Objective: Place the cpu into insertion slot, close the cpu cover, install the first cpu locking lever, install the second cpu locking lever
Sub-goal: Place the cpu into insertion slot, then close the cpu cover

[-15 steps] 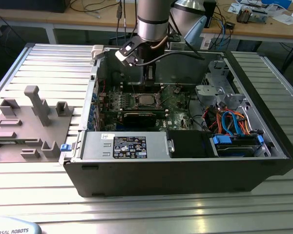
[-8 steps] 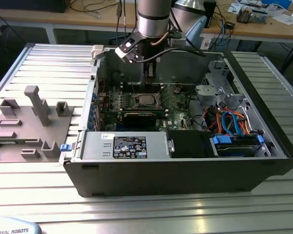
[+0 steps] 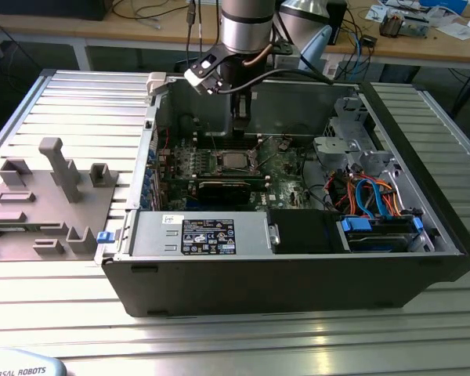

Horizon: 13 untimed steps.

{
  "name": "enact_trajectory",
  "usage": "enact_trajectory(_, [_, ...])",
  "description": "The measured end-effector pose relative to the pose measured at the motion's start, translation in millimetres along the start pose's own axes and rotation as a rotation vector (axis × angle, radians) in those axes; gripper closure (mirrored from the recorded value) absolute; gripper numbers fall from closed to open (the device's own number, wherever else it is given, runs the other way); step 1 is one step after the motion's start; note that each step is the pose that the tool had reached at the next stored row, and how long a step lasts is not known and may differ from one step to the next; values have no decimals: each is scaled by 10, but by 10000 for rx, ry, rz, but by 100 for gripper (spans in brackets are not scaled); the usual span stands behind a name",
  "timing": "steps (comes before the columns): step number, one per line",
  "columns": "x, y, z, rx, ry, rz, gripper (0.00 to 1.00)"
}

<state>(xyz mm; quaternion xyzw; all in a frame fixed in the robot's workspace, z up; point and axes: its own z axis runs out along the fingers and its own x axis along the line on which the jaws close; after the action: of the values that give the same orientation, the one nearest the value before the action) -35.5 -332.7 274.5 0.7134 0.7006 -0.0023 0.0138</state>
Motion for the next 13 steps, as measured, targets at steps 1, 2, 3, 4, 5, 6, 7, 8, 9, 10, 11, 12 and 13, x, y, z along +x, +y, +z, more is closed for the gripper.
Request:
enact_trajectory(1, [0, 0, -2, 2, -3, 0, 89])
enact_trajectory(2, [0, 0, -2, 2, -3, 0, 89])
enact_trajectory(3, [0, 0, -2, 1, -2, 0, 89])
enact_trajectory(4, [0, 0, -3, 1, -3, 0, 89])
enact_trajectory(5, [-1, 0, -4, 2, -4, 0, 89])
enact_trajectory(6, [0, 0, -4, 2, -4, 0, 89])
enact_trajectory(7, [0, 0, -5, 2, -3, -1, 89])
enact_trajectory(8, [0, 0, -6, 2, -3, 0, 89])
enact_trajectory(9, [0, 0, -6, 1, -3, 0, 89])
enact_trajectory(10, [0, 0, -6, 1, -3, 0, 89])
enact_trajectory(11, [0, 0, -7, 2, -3, 0, 89])
enact_trajectory(12, [0, 0, -7, 2, -4, 0, 89])
enact_trajectory(13, [-1, 2, -7, 1, -4, -1, 89])
